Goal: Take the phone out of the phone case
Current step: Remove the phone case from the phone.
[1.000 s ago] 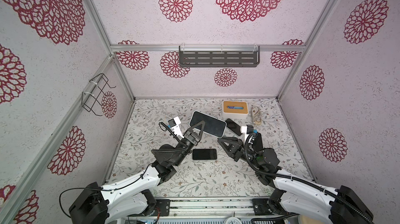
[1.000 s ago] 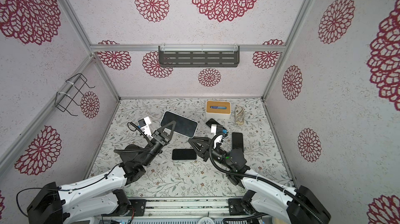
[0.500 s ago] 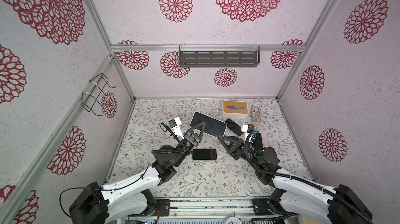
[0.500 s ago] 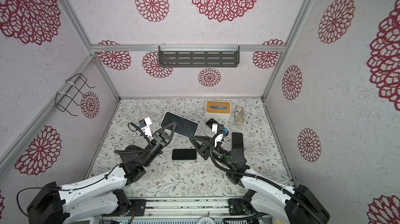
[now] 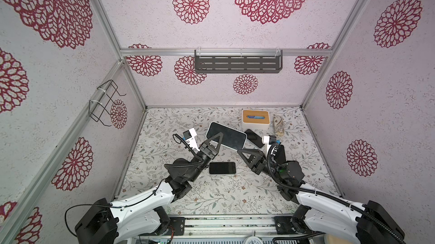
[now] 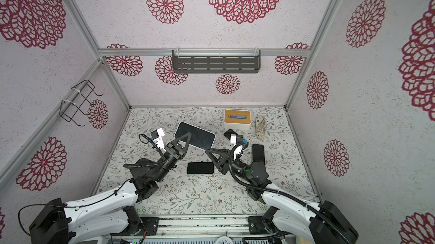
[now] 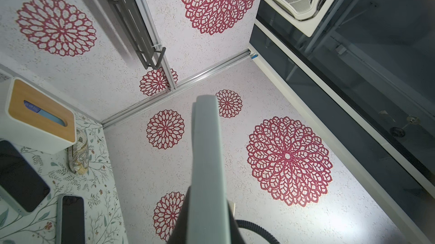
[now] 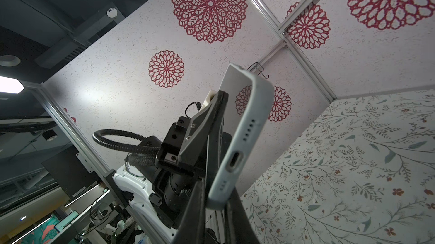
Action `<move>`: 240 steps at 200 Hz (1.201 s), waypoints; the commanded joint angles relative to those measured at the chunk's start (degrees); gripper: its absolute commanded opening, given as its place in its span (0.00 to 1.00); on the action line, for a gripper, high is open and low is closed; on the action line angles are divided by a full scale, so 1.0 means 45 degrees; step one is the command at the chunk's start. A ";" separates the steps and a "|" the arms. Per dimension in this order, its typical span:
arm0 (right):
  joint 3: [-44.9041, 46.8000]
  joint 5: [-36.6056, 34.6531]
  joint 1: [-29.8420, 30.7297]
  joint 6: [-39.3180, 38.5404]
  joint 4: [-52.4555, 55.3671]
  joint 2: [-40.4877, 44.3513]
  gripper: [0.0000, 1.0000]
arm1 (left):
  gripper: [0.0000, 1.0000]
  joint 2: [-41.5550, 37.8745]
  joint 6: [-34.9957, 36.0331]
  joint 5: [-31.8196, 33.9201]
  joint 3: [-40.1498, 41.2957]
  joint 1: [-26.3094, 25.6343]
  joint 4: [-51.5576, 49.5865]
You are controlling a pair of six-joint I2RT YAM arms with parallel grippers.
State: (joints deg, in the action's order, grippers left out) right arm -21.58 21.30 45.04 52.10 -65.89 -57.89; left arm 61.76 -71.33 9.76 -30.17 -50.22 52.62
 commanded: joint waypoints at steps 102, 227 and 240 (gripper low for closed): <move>-0.0938 -0.1780 -0.0067 -0.8179 0.6167 0.2581 0.00 | 0.00 0.1222 -0.2542 -0.1825 -0.1696 -0.0110 -0.0599; 0.0052 -0.1156 -0.1141 -0.9094 0.5997 0.4555 0.37 | 0.00 0.1320 -0.2447 -0.2925 -0.2133 0.0271 -0.0436; 0.0431 -0.0436 -0.1141 -0.8692 0.5888 0.4882 0.51 | 0.00 0.1081 -0.2300 -0.2881 -0.2055 0.0423 -0.0530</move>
State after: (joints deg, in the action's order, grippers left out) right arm -21.61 13.10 40.14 10.81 -36.05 -38.87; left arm 69.97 -82.96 -2.85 -39.05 -49.98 46.74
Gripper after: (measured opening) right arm 0.384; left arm 0.123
